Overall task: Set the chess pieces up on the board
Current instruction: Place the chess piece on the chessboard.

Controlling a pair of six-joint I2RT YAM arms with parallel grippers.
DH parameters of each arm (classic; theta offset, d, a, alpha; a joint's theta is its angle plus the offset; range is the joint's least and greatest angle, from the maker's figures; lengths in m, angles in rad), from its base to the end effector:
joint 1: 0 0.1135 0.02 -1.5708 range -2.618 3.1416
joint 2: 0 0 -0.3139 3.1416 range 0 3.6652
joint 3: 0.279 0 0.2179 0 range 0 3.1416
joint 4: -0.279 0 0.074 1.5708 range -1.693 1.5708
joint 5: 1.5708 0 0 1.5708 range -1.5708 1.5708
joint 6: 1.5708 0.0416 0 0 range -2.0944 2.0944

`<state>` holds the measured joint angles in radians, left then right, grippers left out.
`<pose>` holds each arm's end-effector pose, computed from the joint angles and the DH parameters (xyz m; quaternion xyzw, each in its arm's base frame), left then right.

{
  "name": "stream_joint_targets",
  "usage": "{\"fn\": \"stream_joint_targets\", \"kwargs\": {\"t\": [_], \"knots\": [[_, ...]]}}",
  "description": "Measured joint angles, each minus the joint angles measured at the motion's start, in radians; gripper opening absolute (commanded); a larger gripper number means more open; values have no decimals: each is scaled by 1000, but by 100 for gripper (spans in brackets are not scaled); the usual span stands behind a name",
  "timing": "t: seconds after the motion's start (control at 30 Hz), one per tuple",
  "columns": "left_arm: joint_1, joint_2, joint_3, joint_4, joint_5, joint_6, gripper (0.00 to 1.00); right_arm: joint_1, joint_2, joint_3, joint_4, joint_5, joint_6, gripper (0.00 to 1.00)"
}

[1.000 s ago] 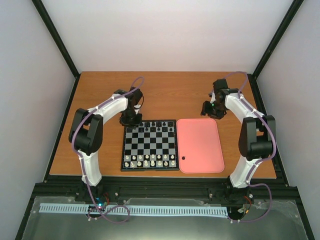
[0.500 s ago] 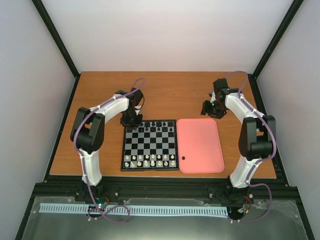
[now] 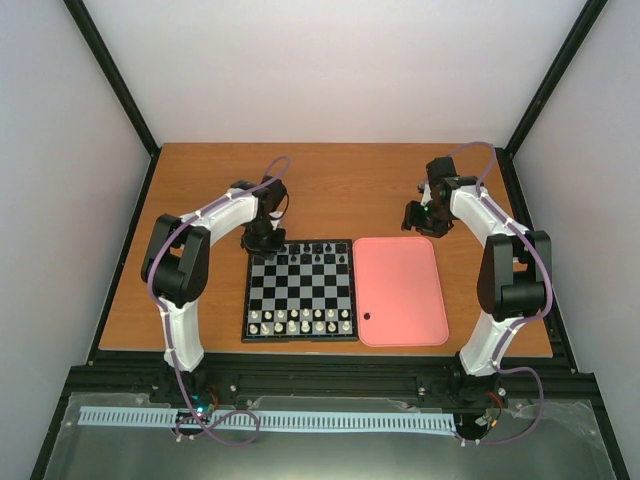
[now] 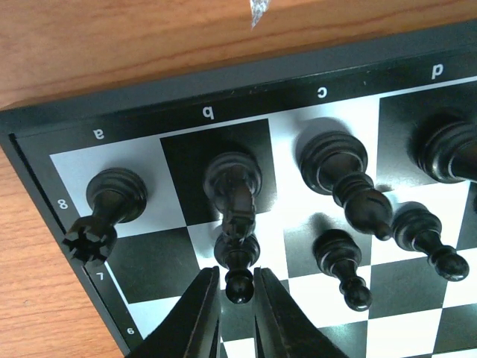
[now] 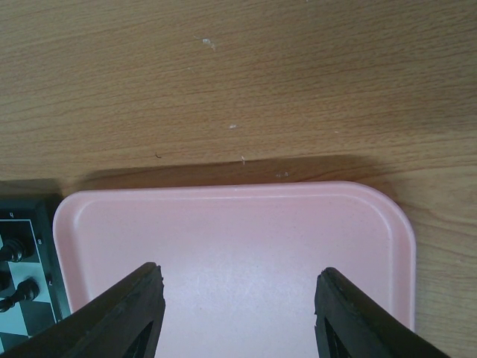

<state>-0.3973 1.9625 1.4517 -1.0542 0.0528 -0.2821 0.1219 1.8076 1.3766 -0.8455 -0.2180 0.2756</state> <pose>0.3243 -0.1384 0.2380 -0.0576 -0.9980 0.0259 0.0061 0.3386 0.0505 0.2760 0.0596 0.9816 0.1343 0.1216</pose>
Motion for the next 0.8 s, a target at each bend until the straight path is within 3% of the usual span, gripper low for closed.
{"fn": "stream_joint_targets", "kwargs": {"t": [0.8], "knots": [[0, -52, -4, -2, 1, 10, 21, 0, 0, 0, 0, -3, 6, 56]]}}
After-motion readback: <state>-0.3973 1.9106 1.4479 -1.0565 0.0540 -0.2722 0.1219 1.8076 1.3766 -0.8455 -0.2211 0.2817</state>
